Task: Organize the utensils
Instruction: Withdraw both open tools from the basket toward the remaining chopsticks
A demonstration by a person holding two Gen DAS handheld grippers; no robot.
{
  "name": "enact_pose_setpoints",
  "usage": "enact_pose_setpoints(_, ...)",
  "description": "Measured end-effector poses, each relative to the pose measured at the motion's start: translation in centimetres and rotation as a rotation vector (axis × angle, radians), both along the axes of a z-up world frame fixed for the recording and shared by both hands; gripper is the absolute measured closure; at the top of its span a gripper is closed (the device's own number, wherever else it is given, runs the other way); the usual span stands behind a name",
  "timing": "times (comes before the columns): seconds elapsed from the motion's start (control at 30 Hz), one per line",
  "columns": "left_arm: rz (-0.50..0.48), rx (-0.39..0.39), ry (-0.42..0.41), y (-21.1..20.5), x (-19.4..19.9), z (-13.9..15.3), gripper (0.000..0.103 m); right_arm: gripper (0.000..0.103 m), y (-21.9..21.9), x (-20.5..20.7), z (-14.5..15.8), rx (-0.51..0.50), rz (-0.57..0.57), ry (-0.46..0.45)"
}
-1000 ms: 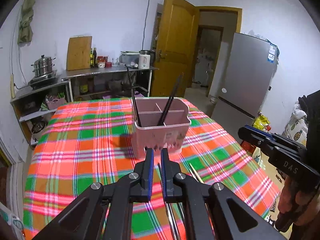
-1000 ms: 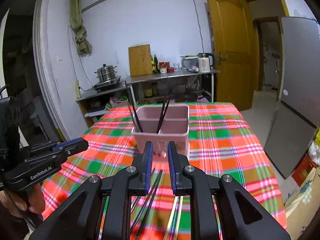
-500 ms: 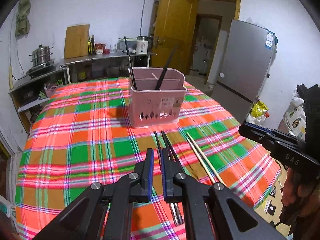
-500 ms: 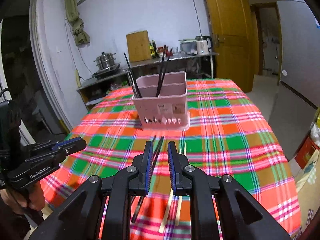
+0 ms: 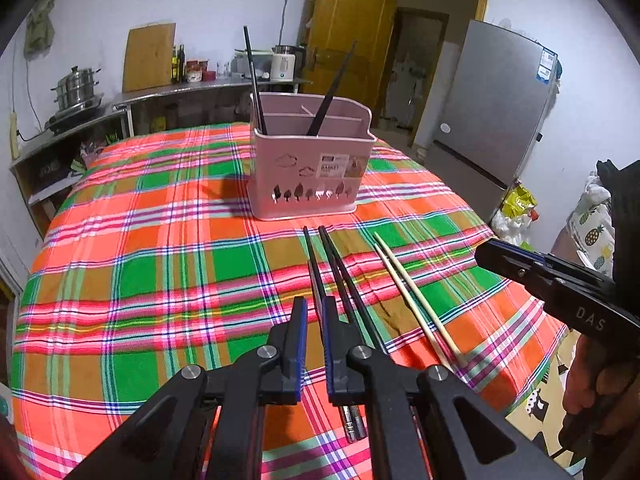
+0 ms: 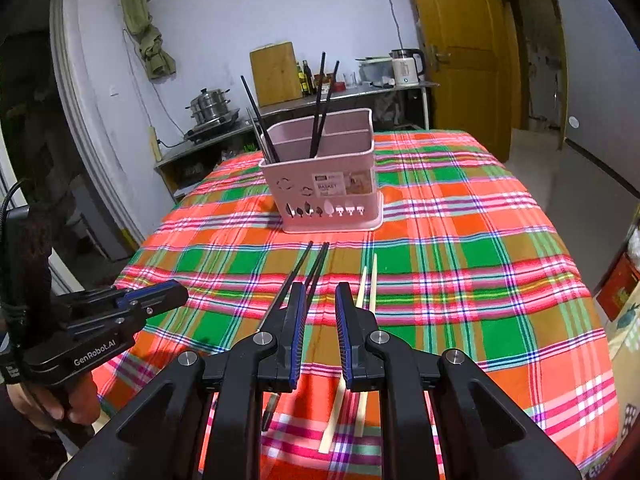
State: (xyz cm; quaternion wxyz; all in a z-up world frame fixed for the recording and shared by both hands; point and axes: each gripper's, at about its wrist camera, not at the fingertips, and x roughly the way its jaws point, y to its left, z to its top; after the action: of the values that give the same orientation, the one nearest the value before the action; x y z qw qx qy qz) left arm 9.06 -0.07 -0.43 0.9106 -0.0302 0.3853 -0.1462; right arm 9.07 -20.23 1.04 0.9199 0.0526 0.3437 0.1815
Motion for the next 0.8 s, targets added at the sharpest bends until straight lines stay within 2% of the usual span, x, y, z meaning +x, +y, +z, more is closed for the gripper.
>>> enact_pose_setpoints(0.27,-0.008,-0.002,0.040,-0.3,1.6,-1.3,0.096,0.088,0.3,1.1,-1.5,0.003,0.000,0.042)
enact_pose_setpoints(0.4,-0.009,-0.007,0.054,-0.3,2.6,-1.8,0.092,0.088,0.7,2.0,-2.2,0.004,0.006,0.064)
enact_pose_setpoints(0.8,-0.026,-0.025,0.103,-0.7,7.1,-3.2,0.091,0.088,2.2,5.2,-5.1,0.000,0.024,0.139)
